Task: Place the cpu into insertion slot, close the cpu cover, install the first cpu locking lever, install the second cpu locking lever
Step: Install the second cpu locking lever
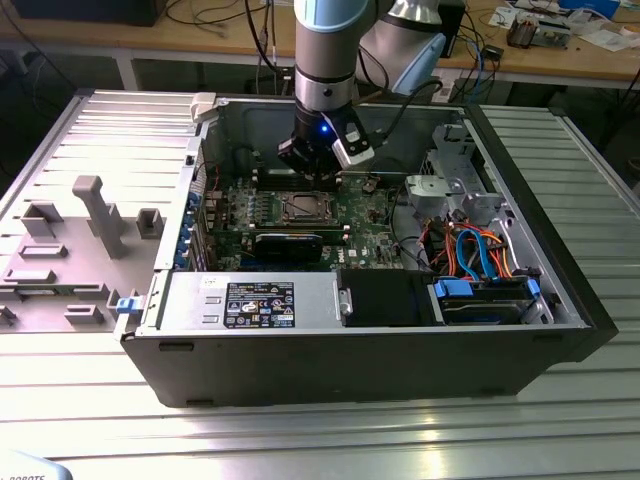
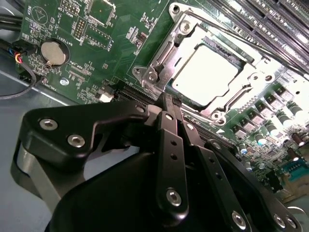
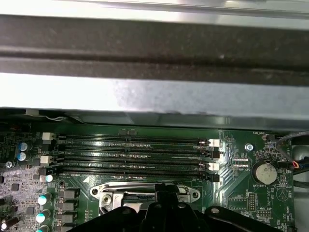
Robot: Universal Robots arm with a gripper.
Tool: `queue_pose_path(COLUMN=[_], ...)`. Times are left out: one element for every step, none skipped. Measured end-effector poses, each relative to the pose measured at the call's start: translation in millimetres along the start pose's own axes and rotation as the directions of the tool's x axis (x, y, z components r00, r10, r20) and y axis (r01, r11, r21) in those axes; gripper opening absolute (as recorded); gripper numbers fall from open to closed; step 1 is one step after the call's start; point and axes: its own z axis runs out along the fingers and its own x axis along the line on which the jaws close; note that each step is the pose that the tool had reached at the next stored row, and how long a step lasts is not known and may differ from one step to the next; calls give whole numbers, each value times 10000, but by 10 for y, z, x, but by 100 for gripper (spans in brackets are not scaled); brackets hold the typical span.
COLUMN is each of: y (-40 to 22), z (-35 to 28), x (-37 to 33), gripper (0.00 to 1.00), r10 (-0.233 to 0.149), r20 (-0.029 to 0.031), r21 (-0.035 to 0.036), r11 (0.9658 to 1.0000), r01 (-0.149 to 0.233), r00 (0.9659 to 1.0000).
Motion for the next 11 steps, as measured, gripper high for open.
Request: queue_pose_path(y=[0, 0, 0, 0, 0, 0, -2, -2, -3, -4, -4], z=[0, -2, -4, -7, -7, -7, -8, -8, -8, -8, -8], x=[0, 0, 0, 0, 0, 0, 0, 0, 0, 0, 0], gripper=[11, 11, 11, 11, 11, 11, 11, 11, 11, 11, 11], r10=[0, 0, 0, 0, 0, 0, 0, 0, 0, 0, 0], r20=[0, -2, -2, -2, -1, -1, -3, -3, -2, -2, -2], r21=[0, 2, 2, 3, 2, 3, 4, 4, 3, 3, 2], r11=[10000, 10000, 10000, 10000, 10000, 10000, 10000, 10000, 10000, 10000, 10000], r01=[0, 0, 0, 0, 0, 0, 0, 0, 0, 0, 0], r00=[10000, 10000, 10000, 10000, 10000, 10000, 10000, 10000, 10000, 10000, 10000])
